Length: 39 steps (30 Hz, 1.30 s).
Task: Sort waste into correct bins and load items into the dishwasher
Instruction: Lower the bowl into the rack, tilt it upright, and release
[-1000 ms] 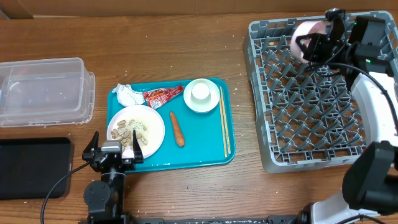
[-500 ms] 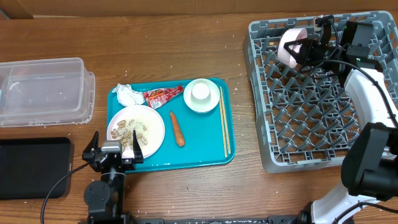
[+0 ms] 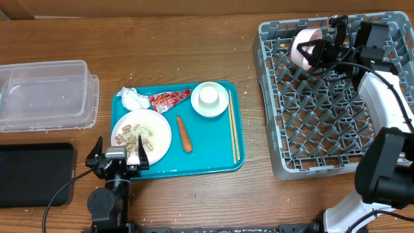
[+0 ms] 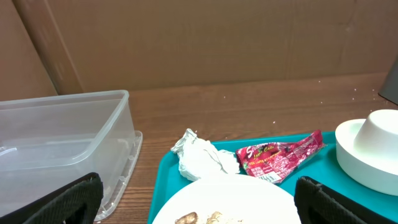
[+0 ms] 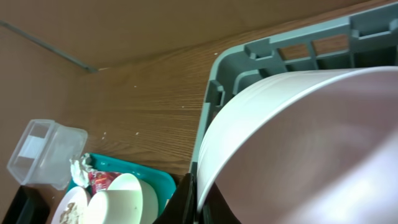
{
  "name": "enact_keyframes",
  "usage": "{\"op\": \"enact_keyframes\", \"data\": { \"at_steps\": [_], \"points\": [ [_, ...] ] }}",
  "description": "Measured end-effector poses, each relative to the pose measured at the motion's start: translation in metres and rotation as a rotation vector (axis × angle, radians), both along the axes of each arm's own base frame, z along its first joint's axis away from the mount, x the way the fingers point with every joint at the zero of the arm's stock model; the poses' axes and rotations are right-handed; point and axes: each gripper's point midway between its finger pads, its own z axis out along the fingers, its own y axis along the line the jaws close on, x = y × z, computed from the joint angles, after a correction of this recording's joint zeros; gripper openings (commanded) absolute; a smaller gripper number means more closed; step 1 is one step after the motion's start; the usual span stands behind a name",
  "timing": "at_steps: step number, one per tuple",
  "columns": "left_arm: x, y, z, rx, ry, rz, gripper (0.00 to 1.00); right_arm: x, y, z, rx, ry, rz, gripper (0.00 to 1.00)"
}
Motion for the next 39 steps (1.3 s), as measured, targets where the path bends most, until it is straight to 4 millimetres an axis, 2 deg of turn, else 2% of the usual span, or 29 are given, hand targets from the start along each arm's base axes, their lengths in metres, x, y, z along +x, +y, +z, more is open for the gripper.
{"op": "enact_keyframes", "data": {
  "at_steps": [8,14,19,21,27,31,35,37,39],
  "points": [
    [0.0,0.0,0.0,0.0,0.0,0.0,1.0,0.005,-0.003,-0.016,-0.008,0.017,-0.006,0.04],
    [0.0,0.0,0.0,0.0,0.0,0.0,1.0,0.007,-0.011,-0.017,0.0,0.019,-0.023,0.04],
    [0.0,0.0,0.0,0.0,0.0,0.0,1.0,0.002,-0.026,-0.012,0.055,0.062,-0.053,0.04],
    [0.0,0.0,0.0,0.0,0.0,0.0,1.0,-0.001,-0.032,-0.011,0.079,0.083,-0.065,0.1],
    [0.0,0.0,0.0,0.0,0.0,0.0,1.0,-0.012,-0.062,-0.01,0.111,0.139,-0.141,0.15],
    [0.0,0.0,0.0,0.0,0.0,0.0,1.0,-0.016,-0.081,-0.014,0.095,0.165,-0.206,0.36],
    [0.0,0.0,0.0,0.0,0.0,0.0,1.0,-0.026,-0.099,-0.012,0.064,0.2,-0.278,0.64],
    [0.0,0.0,0.0,0.0,0.0,0.0,1.0,-0.033,-0.106,-0.004,0.029,0.214,-0.32,0.73],
    [0.0,0.0,0.0,0.0,0.0,0.0,1.0,-0.038,-0.113,0.015,-0.024,0.199,-0.363,0.79]
  ]
}}
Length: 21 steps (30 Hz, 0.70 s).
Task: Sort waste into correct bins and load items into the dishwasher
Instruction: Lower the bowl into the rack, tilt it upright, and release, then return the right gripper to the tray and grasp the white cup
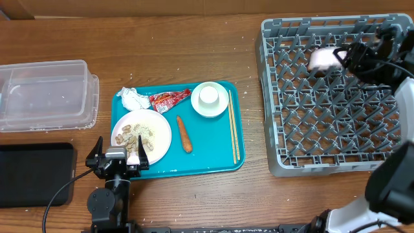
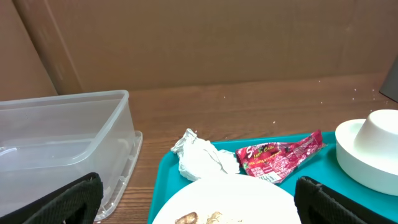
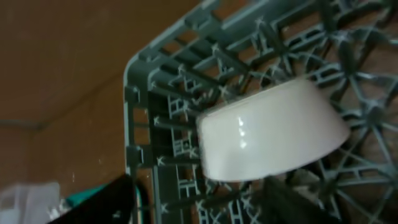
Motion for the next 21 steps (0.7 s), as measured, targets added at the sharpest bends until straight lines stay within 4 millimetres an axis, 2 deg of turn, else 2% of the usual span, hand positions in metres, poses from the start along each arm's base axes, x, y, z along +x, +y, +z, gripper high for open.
{"op": "enact_keyframes", "data": {
  "at_steps": [2,6,7,11,14,16,18,21],
  "points": [
    [0.0,0.0,0.0,0.0,0.0,0.0,1.0,-0.005,-0.005,0.023,-0.051,-0.024,-0.027,0.88],
    [0.0,0.0,0.0,0.0,0.0,0.0,1.0,-0.025,-0.005,0.085,-0.123,-0.116,-0.075,0.92],
    [0.0,0.0,0.0,0.0,0.0,0.0,1.0,-0.03,-0.004,0.096,-0.129,-0.132,-0.085,0.99],
    [0.0,0.0,0.0,0.0,0.0,0.0,1.0,-0.059,0.018,0.139,-0.087,-0.199,-0.063,1.0],
    [0.0,0.0,0.0,0.0,0.0,0.0,1.0,-0.078,0.048,0.161,0.004,-0.247,0.036,1.0],
    [0.0,0.0,0.0,0.0,0.0,0.0,1.0,-0.082,0.064,0.168,0.048,-0.268,0.098,1.0],
    [0.0,0.0,0.0,0.0,0.0,0.0,1.0,-0.084,0.082,0.17,0.082,-0.269,0.159,1.0],
    [0.0,0.0,0.0,0.0,0.0,0.0,1.0,-0.084,0.12,0.163,0.11,-0.238,0.258,0.98]
  ]
}}
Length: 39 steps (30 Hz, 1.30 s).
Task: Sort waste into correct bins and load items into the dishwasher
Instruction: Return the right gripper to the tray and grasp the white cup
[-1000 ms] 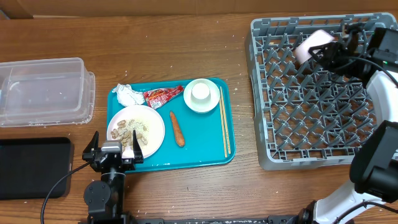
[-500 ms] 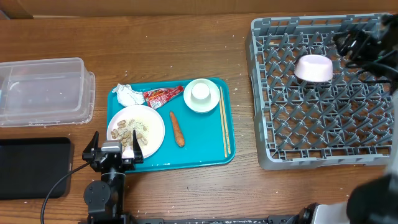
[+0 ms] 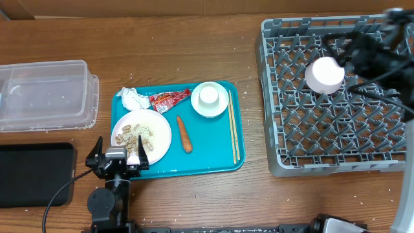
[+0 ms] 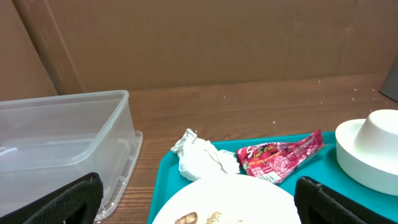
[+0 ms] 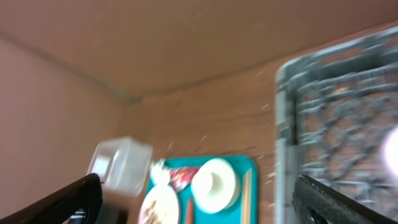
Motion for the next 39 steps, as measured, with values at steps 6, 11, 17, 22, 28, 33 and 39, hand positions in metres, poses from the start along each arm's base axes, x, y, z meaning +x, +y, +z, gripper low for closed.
{"op": "enact_keyframes", "data": {
  "at_steps": [6,11,17,22,28,33,39],
  "points": [
    [0.0,0.0,0.0,0.0,0.0,0.0,1.0,0.003,0.103,-0.052,-0.182,0.115,0.149,0.98],
    [0.0,0.0,0.0,0.0,0.0,0.0,1.0,0.009,0.175,-0.106,-0.372,0.165,0.174,1.0],
    [0.0,0.0,0.0,0.0,0.0,0.0,1.0,0.015,0.24,-0.183,-0.536,0.201,0.216,1.0],
    [0.0,0.0,0.0,0.0,0.0,0.0,1.0,0.025,0.25,-0.224,-0.602,0.232,0.199,1.0],
    [0.0,0.0,0.0,0.0,0.0,0.0,1.0,0.032,0.249,-0.249,-0.637,0.263,0.18,1.0],
    [0.0,0.0,0.0,0.0,0.0,0.0,1.0,0.032,0.249,-0.272,-0.66,0.299,0.183,0.96],
    [0.0,0.0,0.0,0.0,0.0,0.0,1.0,0.032,0.249,-0.283,-0.66,0.328,0.173,0.82]
  ]
}}
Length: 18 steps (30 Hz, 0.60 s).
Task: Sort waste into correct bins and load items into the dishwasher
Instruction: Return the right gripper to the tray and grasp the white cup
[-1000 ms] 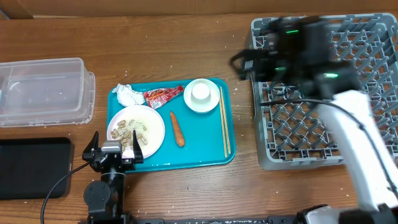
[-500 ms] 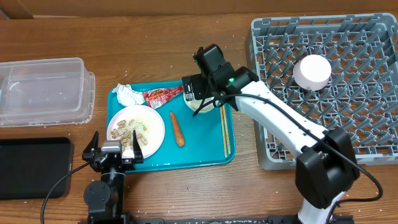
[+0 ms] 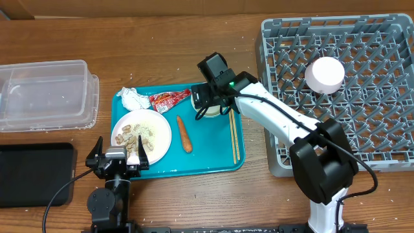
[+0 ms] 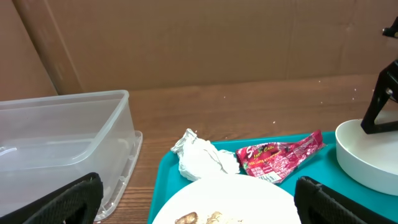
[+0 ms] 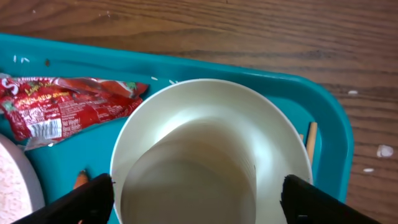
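Observation:
On the teal tray a white cup stands on a white saucer. My right gripper is open just above it, one finger on each side of the cup, touching nothing. A pink-white bowl lies upside down in the grey dish rack. A white plate of food scraps, a carrot, chopsticks, a red wrapper and a crumpled napkin lie on the tray. My left gripper is open at the tray's front edge, by the plate.
A clear plastic box stands left of the tray, and a black bin lies in front of it. The right arm stretches from the rack side across the tray's right edge.
My right gripper was high over the rack, with the tray far below. Now it is low over the tray, open around the white cup. The bowl stays in the rack.
My right gripper held the pink-white bowl over the rack's back left corner. Then the bowl lay on the tines with the fingers beside it. Then it sat upside down in the rack, the gripper clear. Now that gripper straddles the cup. The left arm never moved.

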{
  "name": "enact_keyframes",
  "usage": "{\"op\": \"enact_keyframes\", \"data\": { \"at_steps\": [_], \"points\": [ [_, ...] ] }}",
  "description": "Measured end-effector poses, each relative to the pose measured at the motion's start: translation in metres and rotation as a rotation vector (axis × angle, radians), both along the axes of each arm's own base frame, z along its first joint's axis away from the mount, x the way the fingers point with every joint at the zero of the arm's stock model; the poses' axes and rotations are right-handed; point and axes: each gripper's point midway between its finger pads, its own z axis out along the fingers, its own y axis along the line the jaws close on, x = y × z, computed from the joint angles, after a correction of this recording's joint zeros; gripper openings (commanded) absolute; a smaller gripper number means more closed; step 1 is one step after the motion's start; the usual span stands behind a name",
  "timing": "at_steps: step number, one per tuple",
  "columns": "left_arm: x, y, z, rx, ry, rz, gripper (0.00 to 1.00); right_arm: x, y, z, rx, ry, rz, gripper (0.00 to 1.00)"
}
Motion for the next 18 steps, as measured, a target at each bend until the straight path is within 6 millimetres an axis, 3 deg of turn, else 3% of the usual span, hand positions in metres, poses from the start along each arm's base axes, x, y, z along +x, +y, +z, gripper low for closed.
{"op": "enact_keyframes", "data": {
  "at_steps": [18],
  "points": [
    [0.0,0.0,0.0,0.0,0.0,0.0,1.0,-0.009,0.004,-0.014,-0.018,0.04,-0.01,0.79]
  ]
}}
